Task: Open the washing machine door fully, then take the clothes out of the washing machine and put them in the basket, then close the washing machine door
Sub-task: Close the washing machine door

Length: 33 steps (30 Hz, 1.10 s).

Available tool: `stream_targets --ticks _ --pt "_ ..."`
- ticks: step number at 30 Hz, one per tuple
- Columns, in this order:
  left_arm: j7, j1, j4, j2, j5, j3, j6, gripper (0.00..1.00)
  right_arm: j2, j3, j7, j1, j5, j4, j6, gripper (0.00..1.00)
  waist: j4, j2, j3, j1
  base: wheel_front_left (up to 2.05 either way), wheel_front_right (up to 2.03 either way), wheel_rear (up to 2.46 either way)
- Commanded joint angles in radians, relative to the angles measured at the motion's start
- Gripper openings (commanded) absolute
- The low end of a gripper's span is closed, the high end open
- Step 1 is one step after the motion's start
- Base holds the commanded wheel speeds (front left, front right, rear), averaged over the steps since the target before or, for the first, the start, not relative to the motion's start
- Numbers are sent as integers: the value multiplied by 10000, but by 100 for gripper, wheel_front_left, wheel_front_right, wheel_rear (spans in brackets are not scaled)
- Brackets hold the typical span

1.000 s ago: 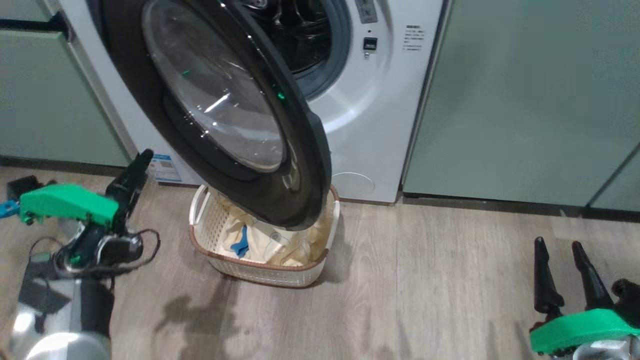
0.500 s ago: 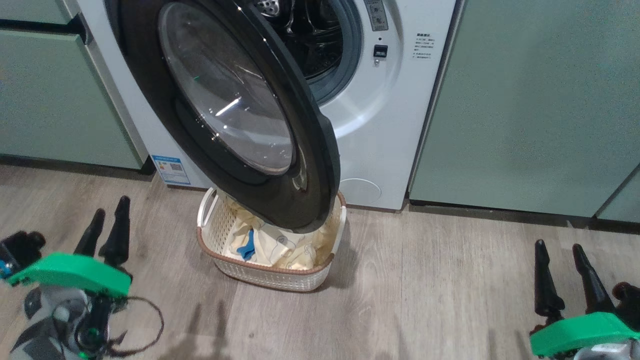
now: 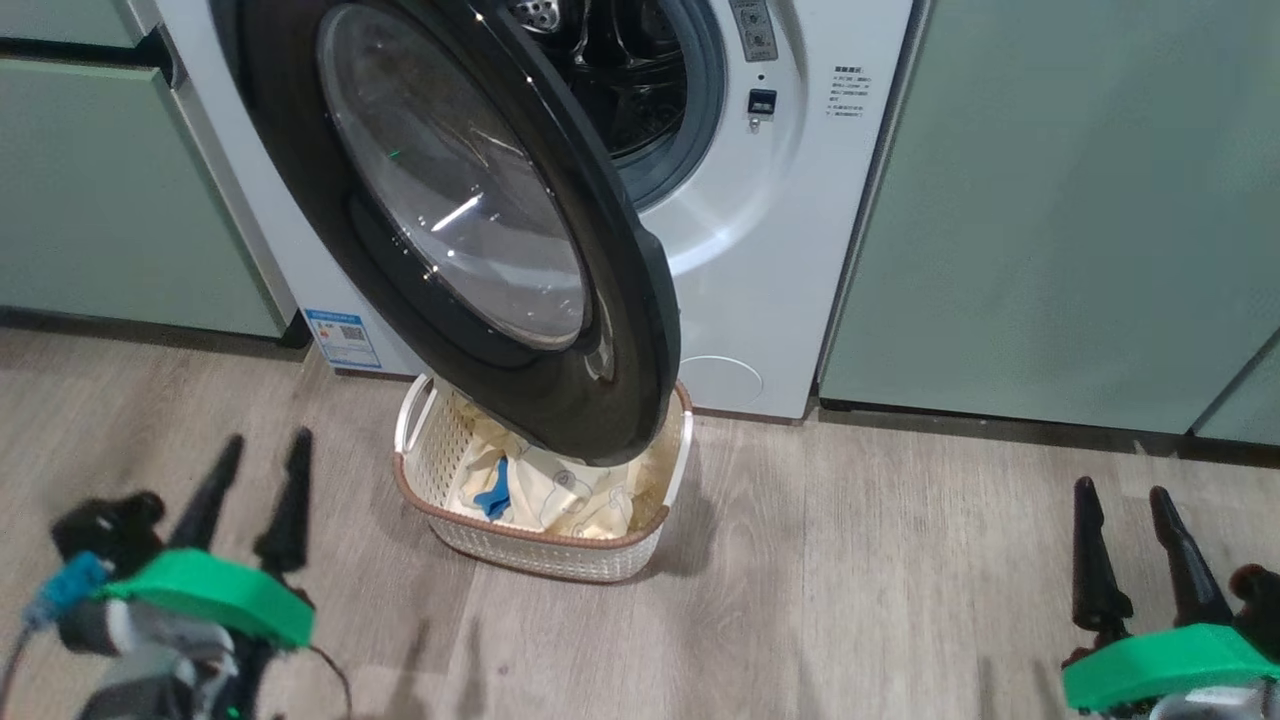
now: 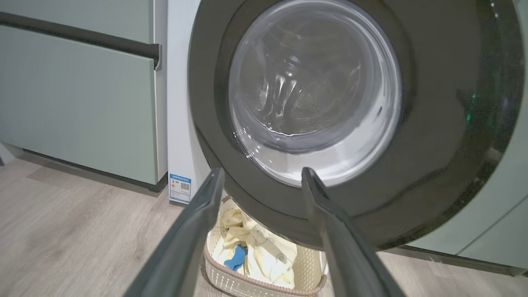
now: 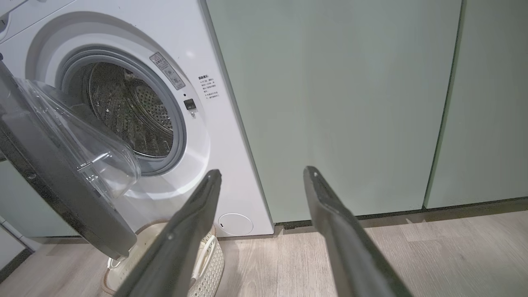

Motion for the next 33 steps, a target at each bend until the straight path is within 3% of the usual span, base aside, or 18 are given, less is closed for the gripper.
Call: stream_targets --ticks 1,13,20,22,23,33 --pt "-62 -305 -355 225 117 464 -11 100 -70 144 -96 -103 -69 -341 0 100 0 -1 5 0 0 0 0" --pt "-63 58 -660 -449 1169 819 -11 100 20 133 -96 -98 -62 -304 0 100 -18 -1 54 0 0 0 0" --pt "-64 66 -581 -466 1391 838 -11 100 35 185 -96 -100 -47 -278 0 100 -21 -1 45 0 0 0 0" --pt "-64 82 -539 -429 1436 795 -11 100 26 208 -96 -154 6 -310 0 12 -22 -1 36 0 0 0 0" --pt "-64 90 -530 -424 1453 783 -11 100 3 221 -96 -199 24 -364 0 0 -20 -1 34 0 0 0 0" --pt "-64 180 -400 -416 1793 761 -11 100 -17 376 -96 -1232 665 -2322 0 0 276 -1 44 0 0 0 0"
